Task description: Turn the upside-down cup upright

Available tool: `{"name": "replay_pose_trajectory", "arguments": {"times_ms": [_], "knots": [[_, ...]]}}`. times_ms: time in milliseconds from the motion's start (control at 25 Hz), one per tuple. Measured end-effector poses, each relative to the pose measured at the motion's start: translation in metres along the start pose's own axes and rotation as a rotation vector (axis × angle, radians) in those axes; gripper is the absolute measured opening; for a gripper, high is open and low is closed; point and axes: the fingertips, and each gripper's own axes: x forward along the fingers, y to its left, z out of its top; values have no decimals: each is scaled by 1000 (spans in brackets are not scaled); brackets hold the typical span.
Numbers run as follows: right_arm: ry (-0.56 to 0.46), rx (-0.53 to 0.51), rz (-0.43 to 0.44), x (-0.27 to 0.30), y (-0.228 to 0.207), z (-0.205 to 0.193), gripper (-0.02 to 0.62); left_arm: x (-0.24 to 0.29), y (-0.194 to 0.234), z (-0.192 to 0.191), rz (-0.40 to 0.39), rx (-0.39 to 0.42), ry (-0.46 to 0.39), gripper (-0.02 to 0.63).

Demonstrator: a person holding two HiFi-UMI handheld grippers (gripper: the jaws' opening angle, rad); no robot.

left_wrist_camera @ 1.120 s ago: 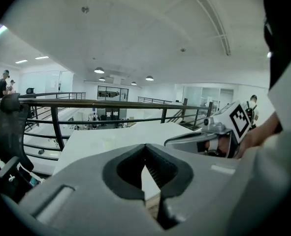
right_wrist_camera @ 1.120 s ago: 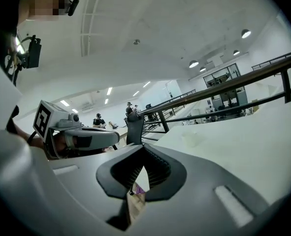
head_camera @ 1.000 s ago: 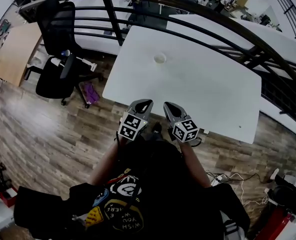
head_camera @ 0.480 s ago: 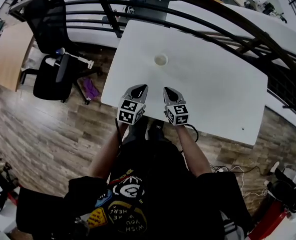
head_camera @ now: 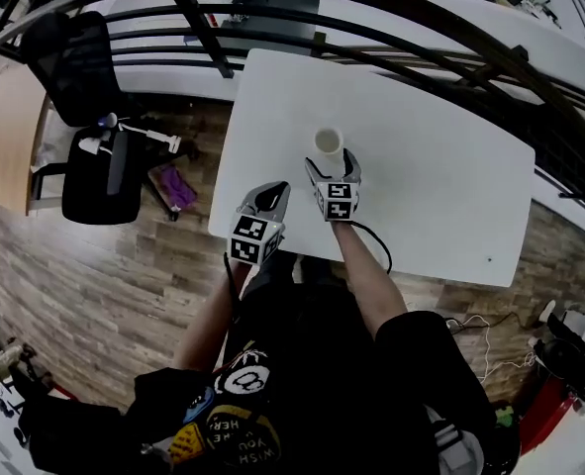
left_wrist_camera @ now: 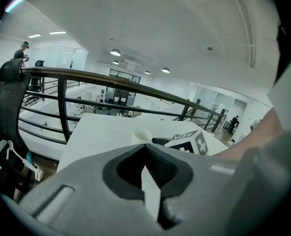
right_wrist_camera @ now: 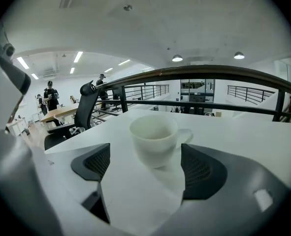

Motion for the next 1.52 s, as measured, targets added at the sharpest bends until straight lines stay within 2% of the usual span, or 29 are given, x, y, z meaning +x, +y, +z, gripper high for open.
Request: {"name": "replay_pose_trajectory", "arguments": {"times_ms": [120, 320, 400, 520, 640, 760, 840, 960, 1080, 1120, 1160, 1240, 1400, 1480, 1520], "knots": [[-9, 0, -59, 16, -6, 6, 443, 5, 15, -6, -18, 0, 29, 5], [-20, 4, -110, 42, -16, 12, 449, 21, 27, -13, -43, 5, 76, 5], [-25, 1, -125, 43, -23, 13, 388, 28, 32, -11, -44, 7, 77, 5], [-27, -32, -67, 42, -21, 16, 387, 41, 46, -1, -16, 2, 94, 5], [-19, -66, 9, 33, -15, 23, 387, 63, 58, 13, 14, -39, 128, 5], [-50, -103, 64, 23, -10, 33, 385, 92, 55, 31, -15, -54, 176, 5], [-73, -178, 111, 10, -4, 42, 385, 109, 41, 41, -77, -50, 212, 101], [-114, -276, 181, -16, 8, 61, 385, 126, 14, 49, -148, -31, 272, 179], [-138, -391, 217, -42, 20, 81, 386, 134, -4, 46, -144, 28, 341, 181], [-137, -437, 217, -49, 22, 84, 387, 135, -9, 43, -135, 41, 368, 163], [-132, -484, 212, -55, 23, 84, 387, 135, -11, 40, -123, 42, 391, 117], [-115, -566, 203, -65, 22, 84, 387, 134, -17, 38, -122, -22, 403, 44], [-123, -655, 253, -88, 18, 88, 387, 129, -35, 44, -217, -210, 343, 41], [-160, -584, 305, -104, 10, 96, 387, 124, -33, 54, -231, -283, 280, 41], [-180, -482, 341, -112, 4, 99, 387, 121, -31, 62, -238, -325, 233, 41]]}}
